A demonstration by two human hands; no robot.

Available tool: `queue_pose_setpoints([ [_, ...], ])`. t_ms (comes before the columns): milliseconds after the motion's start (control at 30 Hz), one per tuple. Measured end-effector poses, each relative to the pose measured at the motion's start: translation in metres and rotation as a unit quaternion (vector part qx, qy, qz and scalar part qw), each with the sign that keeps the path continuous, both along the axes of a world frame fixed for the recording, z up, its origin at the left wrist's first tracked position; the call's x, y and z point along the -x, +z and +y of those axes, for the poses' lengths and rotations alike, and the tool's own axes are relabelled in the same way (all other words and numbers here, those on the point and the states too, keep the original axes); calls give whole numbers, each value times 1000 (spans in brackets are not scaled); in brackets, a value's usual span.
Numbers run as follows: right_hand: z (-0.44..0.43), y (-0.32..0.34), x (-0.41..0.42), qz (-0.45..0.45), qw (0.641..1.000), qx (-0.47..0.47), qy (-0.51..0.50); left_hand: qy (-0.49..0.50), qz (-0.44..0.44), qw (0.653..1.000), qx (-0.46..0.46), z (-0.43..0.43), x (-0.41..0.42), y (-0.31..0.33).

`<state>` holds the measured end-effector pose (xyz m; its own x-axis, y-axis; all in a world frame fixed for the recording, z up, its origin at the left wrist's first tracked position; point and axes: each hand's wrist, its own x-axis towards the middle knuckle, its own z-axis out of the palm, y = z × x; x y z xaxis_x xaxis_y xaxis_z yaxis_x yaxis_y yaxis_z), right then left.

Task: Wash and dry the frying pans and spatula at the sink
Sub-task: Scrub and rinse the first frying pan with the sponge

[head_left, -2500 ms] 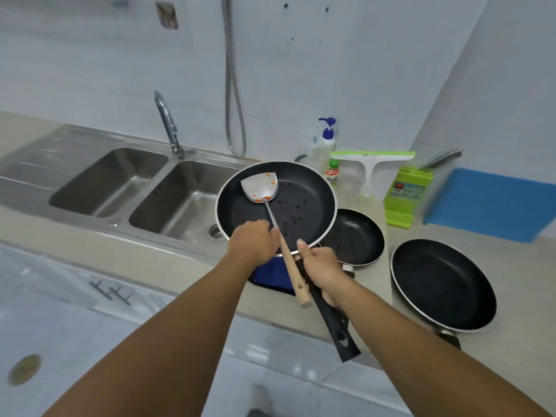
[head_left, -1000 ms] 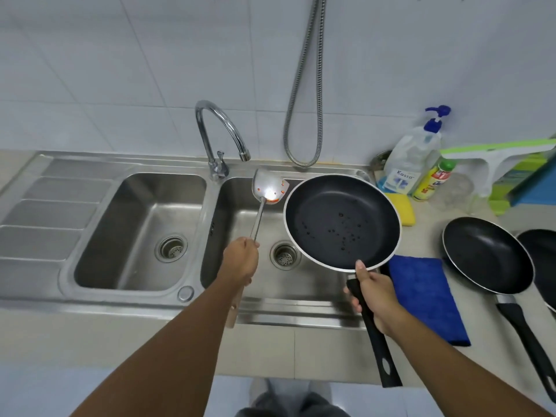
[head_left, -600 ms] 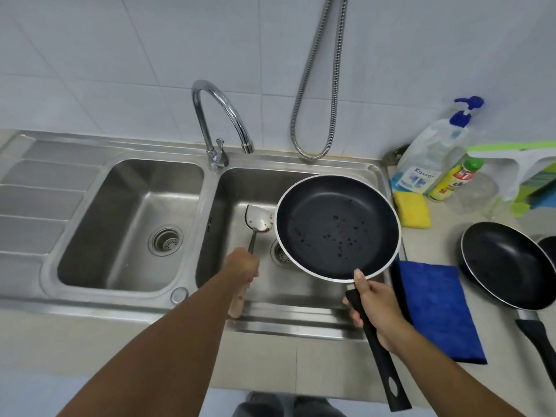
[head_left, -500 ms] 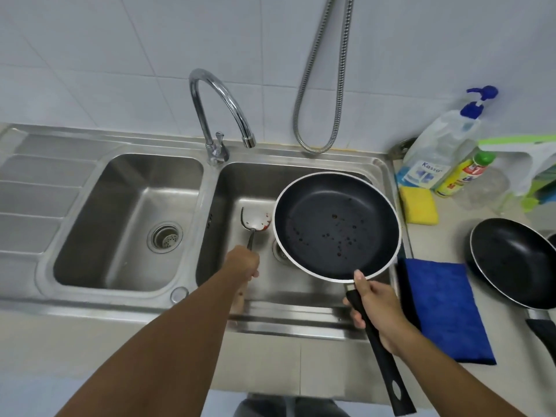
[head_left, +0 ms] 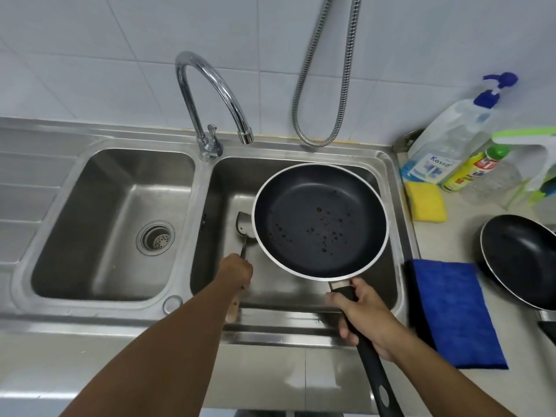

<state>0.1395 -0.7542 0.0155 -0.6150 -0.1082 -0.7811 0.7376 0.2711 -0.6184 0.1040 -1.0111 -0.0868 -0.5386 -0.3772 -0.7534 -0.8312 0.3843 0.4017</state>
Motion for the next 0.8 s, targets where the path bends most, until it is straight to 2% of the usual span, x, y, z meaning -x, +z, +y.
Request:
queue_pose_setpoints([
  [233,-11,3,3,13,999,-50,1,-38,-20,998,37,-9,-7,-1],
  [433,-20,6,3,51,990,-119,58,-167,-26,979,111,-16,-13,10],
  [667,-28,15,2,95,979,-146,104,-252,-40,958,132,-34,-22,33],
  [800,-26,17,11,103,982,-135,86,-249,30,951,181,-69,10,64],
])
